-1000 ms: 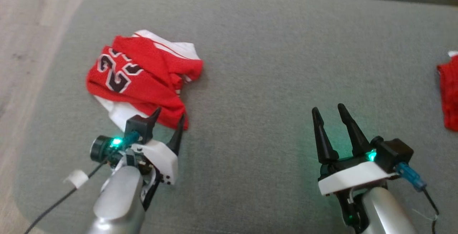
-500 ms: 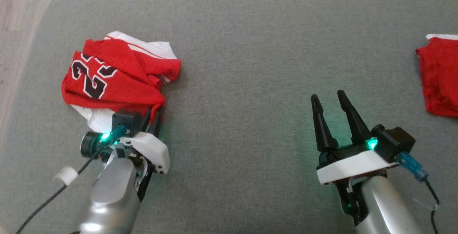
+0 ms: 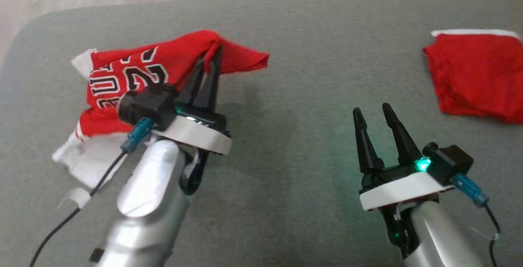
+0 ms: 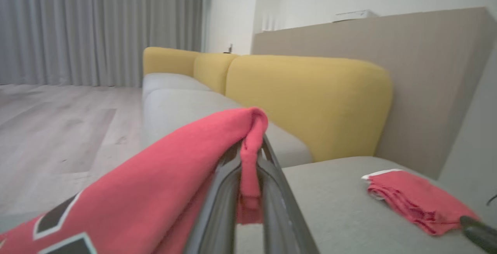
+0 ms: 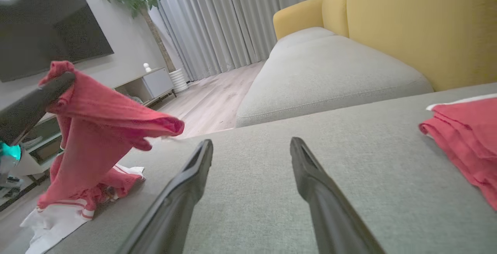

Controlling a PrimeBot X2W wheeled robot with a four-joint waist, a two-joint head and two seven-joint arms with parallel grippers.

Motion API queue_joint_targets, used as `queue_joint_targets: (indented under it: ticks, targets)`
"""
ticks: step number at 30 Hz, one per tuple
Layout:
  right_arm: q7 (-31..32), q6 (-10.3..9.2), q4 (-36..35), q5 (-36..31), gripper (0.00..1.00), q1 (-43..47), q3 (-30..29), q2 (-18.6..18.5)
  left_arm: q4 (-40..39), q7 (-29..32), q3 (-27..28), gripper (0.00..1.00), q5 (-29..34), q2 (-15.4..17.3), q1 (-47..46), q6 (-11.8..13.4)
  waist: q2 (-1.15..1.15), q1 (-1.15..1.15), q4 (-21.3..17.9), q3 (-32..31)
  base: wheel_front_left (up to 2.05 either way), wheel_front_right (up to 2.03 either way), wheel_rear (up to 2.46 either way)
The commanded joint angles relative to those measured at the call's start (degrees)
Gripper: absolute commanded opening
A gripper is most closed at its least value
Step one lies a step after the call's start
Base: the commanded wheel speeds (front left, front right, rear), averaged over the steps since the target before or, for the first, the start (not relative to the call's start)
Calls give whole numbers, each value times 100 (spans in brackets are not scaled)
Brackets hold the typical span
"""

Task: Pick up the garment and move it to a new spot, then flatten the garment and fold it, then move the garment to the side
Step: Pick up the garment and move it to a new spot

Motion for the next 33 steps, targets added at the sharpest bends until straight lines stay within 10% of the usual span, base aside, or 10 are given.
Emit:
queue_joint_targets:
  ticks: [1, 11, 13, 22, 33]
  targets:
    - [-61, -5, -214, 40, 100, -148, 150, -10, -309, -44, 0, 0, -143, 43, -293, 0, 0, 0, -270, 46, 0, 0, 0]
    - [-61, -5, -303, 228, 100, -266, 282, -10, -956, -45, -1458, 0, -1093, 40, -1106, 767, 0, 0, -1170, 367, 0, 0, 0]
    - [-61, -5, -307, 247, 100, -282, 313, -10, -795, -39, -1872, 100, -1296, 40, -1236, 831, 0, 0, -1262, 412, 0, 0, 0]
    - [-61, -5, -367, 260, 100, -287, 139, -10, 172, -15, -2983, 100, -1740, 39, -1522, 905, 0, 0, -1102, 469, 0, 0, 0]
    - [-61, -5, -285, 151, 100, -157, 25, -10, -485, -44, -1467, 100, -1083, 625, -442, 1161, 0, 0, -358, 9, 0, 0, 0]
